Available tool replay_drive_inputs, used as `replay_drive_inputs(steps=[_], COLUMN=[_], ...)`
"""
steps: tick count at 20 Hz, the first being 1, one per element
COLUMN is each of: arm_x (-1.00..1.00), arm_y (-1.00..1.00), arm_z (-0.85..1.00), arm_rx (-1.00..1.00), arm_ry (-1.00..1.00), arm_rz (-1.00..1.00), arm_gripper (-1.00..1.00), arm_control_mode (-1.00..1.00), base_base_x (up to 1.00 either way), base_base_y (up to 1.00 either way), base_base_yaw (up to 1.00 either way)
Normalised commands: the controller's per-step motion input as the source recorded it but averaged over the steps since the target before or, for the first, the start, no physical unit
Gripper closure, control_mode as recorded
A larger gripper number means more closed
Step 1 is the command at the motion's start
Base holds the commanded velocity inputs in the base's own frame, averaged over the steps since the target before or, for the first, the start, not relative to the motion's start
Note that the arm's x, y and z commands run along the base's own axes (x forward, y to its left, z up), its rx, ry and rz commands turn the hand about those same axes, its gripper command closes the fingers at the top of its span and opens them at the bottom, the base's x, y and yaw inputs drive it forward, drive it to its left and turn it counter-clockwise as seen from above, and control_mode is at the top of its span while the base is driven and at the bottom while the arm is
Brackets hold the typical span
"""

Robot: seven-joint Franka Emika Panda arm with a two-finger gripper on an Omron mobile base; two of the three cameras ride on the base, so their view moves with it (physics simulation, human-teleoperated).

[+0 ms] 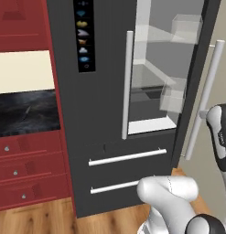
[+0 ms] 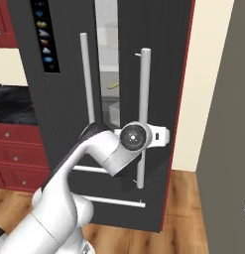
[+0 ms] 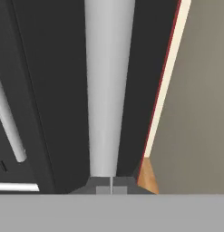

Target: Retrieve the butter from the fridge and place it on a plate on the dining table. Then retrieve the butter knife by the fridge and place it near the plate.

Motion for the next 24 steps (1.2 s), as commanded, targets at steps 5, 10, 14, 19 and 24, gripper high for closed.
replay_drive_inputs(steps=[5, 10, 14, 19, 24], arm_x=[-0.25, -0.71, -0.16, -0.05, 0.03], arm_y=[0.0, 0.01, 0.56, 0.92, 0.84], arm_z=[0.3, 0.4, 0.06, 0.23, 0.21], arm_rx=[-0.08, -0.14, -0.23, -0.42, -0.52], arm_ry=[0.16, 0.11, 0.4, 0.25, 0.03], arm_rz=[-0.14, -0.22, -0.2, -0.12, -0.01], arm_gripper=[-1.0, -1.0, -1.0, -1.0, -1.0], arm_control_mode=[-1.0, -1.0, -1.0, -1.0, -1.0], base_base_x=[0.0, 0.0, 0.0, 0.0, 0.0], base_base_y=[0.0, 0.0, 0.0, 0.0, 0.0], base_base_yaw=[0.0, 0.0, 0.0, 0.0, 0.0])
